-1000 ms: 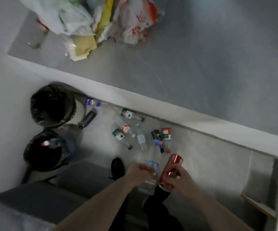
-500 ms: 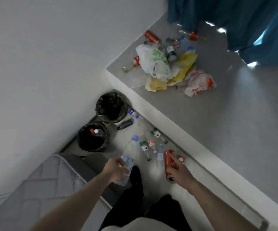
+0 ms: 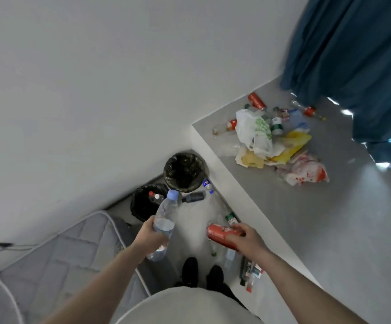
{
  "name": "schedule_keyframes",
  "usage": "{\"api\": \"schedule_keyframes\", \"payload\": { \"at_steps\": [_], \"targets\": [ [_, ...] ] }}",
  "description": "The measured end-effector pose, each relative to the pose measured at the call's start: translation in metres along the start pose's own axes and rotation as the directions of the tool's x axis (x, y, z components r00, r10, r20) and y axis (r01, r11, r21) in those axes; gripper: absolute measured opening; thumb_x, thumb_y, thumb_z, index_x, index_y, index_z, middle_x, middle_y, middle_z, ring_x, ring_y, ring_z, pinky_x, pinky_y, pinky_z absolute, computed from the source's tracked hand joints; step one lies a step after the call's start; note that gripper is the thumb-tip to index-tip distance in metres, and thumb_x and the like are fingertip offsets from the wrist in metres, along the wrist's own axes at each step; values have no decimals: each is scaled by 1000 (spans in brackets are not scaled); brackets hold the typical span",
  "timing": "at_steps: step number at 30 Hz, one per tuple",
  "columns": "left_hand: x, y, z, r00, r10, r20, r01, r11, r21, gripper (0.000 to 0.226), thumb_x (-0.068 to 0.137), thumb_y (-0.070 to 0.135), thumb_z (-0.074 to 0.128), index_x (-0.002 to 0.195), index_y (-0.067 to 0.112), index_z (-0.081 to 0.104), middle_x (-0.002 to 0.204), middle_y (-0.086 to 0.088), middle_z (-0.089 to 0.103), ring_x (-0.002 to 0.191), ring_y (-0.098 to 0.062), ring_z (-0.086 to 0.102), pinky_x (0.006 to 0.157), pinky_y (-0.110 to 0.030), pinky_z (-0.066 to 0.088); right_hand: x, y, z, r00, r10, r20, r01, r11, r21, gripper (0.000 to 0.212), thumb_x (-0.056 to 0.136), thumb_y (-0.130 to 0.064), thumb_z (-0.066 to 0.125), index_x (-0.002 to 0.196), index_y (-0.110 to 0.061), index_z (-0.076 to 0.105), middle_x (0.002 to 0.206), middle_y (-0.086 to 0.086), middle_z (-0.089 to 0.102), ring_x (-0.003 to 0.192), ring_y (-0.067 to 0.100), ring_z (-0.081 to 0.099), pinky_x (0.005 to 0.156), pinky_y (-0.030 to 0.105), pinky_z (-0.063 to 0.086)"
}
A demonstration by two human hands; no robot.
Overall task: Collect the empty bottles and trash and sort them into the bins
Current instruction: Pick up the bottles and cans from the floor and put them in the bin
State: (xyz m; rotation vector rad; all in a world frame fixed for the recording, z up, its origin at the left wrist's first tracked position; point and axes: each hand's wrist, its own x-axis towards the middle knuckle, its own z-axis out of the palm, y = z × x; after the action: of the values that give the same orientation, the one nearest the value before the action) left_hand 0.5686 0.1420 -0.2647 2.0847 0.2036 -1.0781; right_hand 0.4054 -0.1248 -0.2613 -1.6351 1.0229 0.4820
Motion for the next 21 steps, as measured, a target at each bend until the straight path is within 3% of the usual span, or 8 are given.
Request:
{"api": "schedule_keyframes", "payload": {
  "at_steps": [3,6,8,10,14,18,21],
  "targets": [
    [-7,-4,-5,998,-16,-66,11,997,-80,56,45,15,70,101,12,62,88,-9,70,76,-22,67,67,-37,56,3,-16,-8,998,-59,-3,58,994,-88,52,74,-49,77,120,-32,60,111,-4,61,91,11,64,76,29,56],
    [-17,-2,-9,994,22,-107,-37,990,-137,45,50,14,71,90,0,59,75,-11,61,65,-22,59,64,-43,54,11,-28,-6,995,-100,31,104,976,-190,65,68,-59,75,125,-35,53,117,-4,57,96,12,61,80,29,54],
    [-23,-3,-14,981,5,-196,-44,979,-199,37,67,9,75,100,9,58,83,-10,64,69,-22,63,67,-42,56,14,-37,0,990,-123,64,135,962,-239,70,66,-58,74,127,-34,48,118,-3,55,98,14,60,76,26,49],
    [-24,-6,-24,951,-35,-307,-55,958,-280,32,80,19,78,105,21,58,91,-9,70,77,-24,69,71,-41,59,16,-50,8,983,-170,65,181,946,-270,68,68,-50,77,125,-29,48,118,-1,56,96,13,59,71,24,47],
    [-9,-6,-55,893,-115,-435,-78,913,-400,42,75,56,81,99,26,65,86,-2,75,78,-23,75,77,-44,61,28,-81,23,975,-213,55,219,916,-337,56,70,-38,78,115,-25,48,112,0,58,96,16,60,76,27,47],
    [17,2,-96,839,-110,-533,-81,943,-323,33,73,39,85,94,22,66,87,0,73,80,-21,72,78,-43,59,56,-112,45,971,-236,48,237,902,-360,52,63,-42,74,106,-27,48,102,-3,57,90,17,62,79,38,56],
    [42,7,-125,852,-73,-519,-75,963,-259,39,73,20,83,103,22,58,94,4,68,82,-17,67,71,-35,52,81,-136,69,970,-236,59,240,894,-379,48,67,-30,77,107,-28,50,103,-5,58,91,15,61,84,39,55]
  ]
}}
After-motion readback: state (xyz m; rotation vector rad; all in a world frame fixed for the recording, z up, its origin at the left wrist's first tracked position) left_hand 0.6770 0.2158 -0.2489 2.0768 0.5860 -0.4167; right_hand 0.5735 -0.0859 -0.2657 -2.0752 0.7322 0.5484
